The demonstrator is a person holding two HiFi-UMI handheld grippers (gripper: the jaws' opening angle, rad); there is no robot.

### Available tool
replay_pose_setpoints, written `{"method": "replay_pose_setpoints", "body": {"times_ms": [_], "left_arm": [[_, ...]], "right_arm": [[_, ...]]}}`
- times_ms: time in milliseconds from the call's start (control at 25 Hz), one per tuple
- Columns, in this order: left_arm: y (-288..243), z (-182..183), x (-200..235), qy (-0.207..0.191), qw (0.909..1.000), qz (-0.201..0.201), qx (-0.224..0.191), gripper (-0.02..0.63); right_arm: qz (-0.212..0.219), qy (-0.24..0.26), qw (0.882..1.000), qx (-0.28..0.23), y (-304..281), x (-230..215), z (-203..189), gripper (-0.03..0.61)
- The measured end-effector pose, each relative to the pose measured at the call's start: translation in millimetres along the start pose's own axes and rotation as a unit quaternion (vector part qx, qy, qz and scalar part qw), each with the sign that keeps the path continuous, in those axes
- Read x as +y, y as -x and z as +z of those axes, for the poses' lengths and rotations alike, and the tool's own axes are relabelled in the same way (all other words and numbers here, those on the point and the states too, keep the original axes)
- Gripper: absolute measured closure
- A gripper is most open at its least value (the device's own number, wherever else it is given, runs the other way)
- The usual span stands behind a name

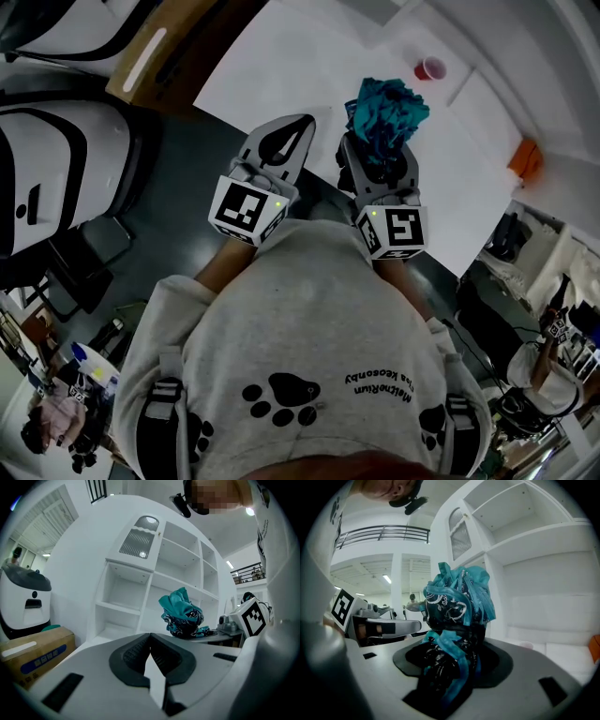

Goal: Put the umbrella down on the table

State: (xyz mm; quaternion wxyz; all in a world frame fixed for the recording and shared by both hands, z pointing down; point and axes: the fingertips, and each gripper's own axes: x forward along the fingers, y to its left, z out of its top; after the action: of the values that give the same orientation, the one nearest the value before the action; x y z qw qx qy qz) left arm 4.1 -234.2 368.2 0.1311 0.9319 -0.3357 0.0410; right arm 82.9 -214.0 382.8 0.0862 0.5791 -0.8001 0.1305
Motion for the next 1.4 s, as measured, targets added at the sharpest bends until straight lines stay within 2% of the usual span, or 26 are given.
{"method": "replay_pose_setpoints", "body": {"times_ms": [800, 1120, 1400], "left_arm": [[-39, -36, 17, 0.014, 0.9990, 0.013, 0.040, 0.595], [-47, -58, 29, 0.016, 0.9981, 0.015, 0.057, 0.595], [-53, -64, 35, 0.020, 0.9976, 0.012, 0.066, 0.595]], "right_arm": [[0.008, 0.000, 0.997, 0.074, -50, -27, -47, 0.313], [0.009, 0.004, 0.994, 0.105, -70, -30, -76, 0.313], [0.007, -0.004, 0.990, 0.138, -86, -35, -98, 0.313]]}}
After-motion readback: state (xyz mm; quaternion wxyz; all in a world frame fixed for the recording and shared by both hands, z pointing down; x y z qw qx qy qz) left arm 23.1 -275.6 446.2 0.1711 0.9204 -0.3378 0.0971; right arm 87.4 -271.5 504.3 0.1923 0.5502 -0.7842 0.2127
